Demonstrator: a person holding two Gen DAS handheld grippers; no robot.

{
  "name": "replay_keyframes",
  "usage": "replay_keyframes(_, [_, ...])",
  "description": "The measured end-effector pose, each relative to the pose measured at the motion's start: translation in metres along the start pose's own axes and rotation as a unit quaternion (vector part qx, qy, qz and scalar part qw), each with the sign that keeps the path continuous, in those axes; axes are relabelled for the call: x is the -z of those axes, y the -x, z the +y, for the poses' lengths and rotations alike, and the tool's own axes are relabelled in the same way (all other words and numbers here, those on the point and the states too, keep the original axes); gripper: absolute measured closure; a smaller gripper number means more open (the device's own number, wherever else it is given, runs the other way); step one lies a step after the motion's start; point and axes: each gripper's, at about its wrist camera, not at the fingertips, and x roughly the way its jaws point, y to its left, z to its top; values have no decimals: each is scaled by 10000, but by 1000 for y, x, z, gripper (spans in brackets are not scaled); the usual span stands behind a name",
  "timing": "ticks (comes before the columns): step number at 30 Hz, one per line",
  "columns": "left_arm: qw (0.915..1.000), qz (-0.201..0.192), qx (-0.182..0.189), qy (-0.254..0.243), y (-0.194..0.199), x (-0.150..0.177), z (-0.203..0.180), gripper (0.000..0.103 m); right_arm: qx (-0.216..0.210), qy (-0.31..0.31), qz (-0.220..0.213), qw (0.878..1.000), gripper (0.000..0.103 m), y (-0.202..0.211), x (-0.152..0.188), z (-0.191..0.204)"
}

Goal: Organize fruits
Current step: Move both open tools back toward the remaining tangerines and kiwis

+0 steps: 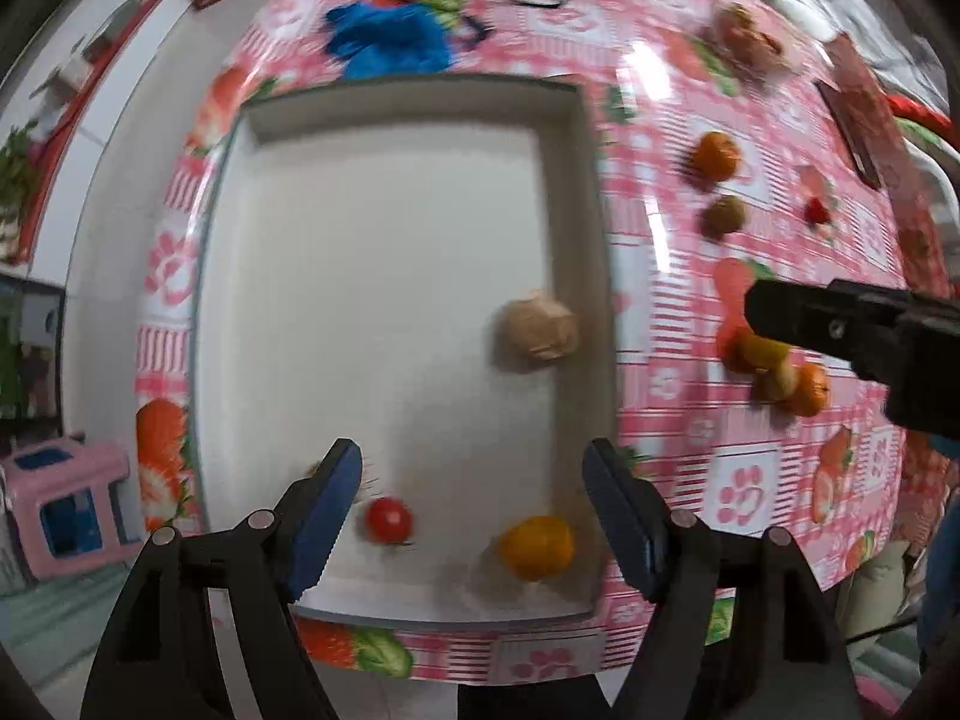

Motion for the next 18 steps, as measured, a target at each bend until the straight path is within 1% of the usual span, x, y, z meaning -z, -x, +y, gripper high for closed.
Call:
replay_keyframes(5, [9990, -85, 199, -399, 5, -7, -37, 24, 344, -521, 31, 9980, 9, 10, 26, -65])
replay_keyframes(10, [9968, -48, 399, -698, -1, -18, -72, 24, 516, -850, 173, 9949, 9, 11, 54, -110])
replay_keyframes(14, [9944, 190, 632, -821, -20, -34, -99, 24, 572, -926, 276, 9937, 9, 12, 74, -135])
replay_keyframes(18, [9929, 352, 675, -910, -37, -44, -122, 24, 527, -938, 323, 9937, 9, 14, 87, -148])
